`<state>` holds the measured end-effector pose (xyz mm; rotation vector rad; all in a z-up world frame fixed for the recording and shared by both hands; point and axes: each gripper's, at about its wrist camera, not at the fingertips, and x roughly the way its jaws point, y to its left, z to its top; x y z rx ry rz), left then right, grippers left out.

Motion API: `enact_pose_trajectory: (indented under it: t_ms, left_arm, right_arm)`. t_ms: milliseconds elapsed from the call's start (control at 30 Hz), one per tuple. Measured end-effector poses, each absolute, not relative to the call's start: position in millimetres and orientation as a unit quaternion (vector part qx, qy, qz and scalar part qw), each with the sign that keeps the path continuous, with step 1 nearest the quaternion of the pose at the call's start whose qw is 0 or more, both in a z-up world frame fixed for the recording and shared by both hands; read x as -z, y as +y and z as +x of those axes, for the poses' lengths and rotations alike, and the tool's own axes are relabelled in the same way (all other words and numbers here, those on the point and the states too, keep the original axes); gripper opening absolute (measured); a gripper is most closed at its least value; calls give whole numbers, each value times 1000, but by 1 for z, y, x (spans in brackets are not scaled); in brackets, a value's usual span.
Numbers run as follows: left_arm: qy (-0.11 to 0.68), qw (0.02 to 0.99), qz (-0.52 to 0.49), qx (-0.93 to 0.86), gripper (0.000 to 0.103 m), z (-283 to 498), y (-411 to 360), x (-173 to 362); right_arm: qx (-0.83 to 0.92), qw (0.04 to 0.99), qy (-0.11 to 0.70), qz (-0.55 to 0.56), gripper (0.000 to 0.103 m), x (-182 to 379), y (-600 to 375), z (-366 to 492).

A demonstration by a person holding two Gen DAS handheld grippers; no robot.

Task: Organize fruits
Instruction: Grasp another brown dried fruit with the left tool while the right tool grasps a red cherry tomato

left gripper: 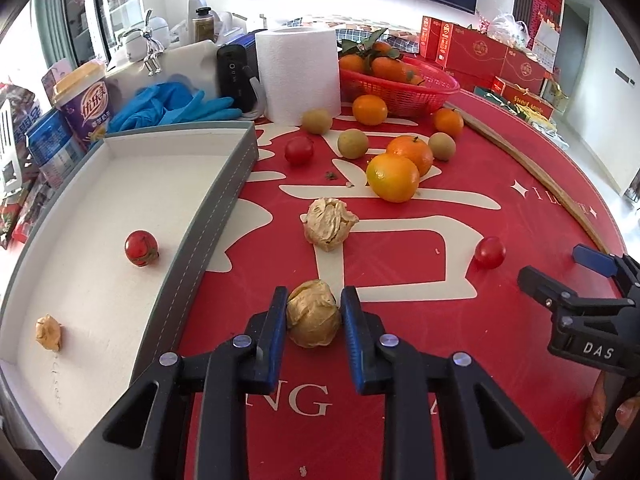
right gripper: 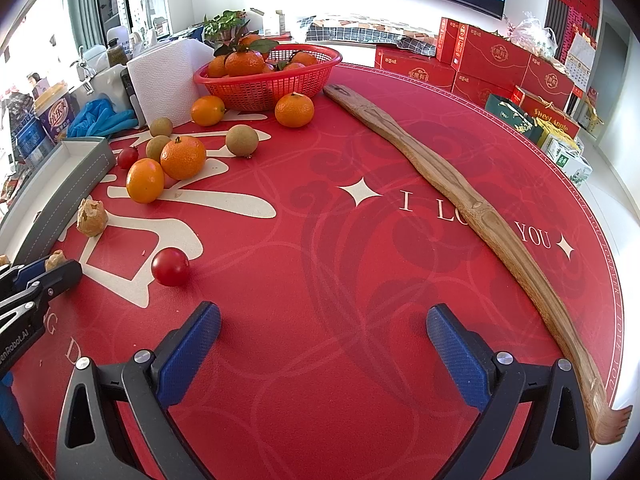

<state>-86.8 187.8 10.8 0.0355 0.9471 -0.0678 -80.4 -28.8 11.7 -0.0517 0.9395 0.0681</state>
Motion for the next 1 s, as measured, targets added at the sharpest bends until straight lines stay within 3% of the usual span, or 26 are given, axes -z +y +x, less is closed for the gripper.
enact_pose_trajectory:
  t_ms: [467, 667, 700, 733, 767, 1000]
  left_arm:
    - [453, 891, 7, 23, 29, -94, 198, -11]
    - [450, 892, 8, 23, 29, -95, 198, -11]
    - [450, 893, 7, 22, 29, -95, 198, -11]
    - [450, 893, 8, 22, 29, -95, 198, -11]
    - [450, 893, 8, 22, 29, -95, 198, -11]
    - [445, 895, -7, 40, 29, -100, 200, -18]
  right_arm:
    - [-124, 880, 453, -76, 100, -11, 38, -63]
    - [-132, 883, 442, -79, 64, -16, 46, -67]
    - [-134, 884, 441, -79, 50, -17, 48, -68]
    - [-136, 885, 439, -80, 28, -18, 49, -69]
    - [-137, 883, 442, -78, 24, -19, 48, -69]
    - [-156, 872, 464, -6, 24, -22, 21, -70]
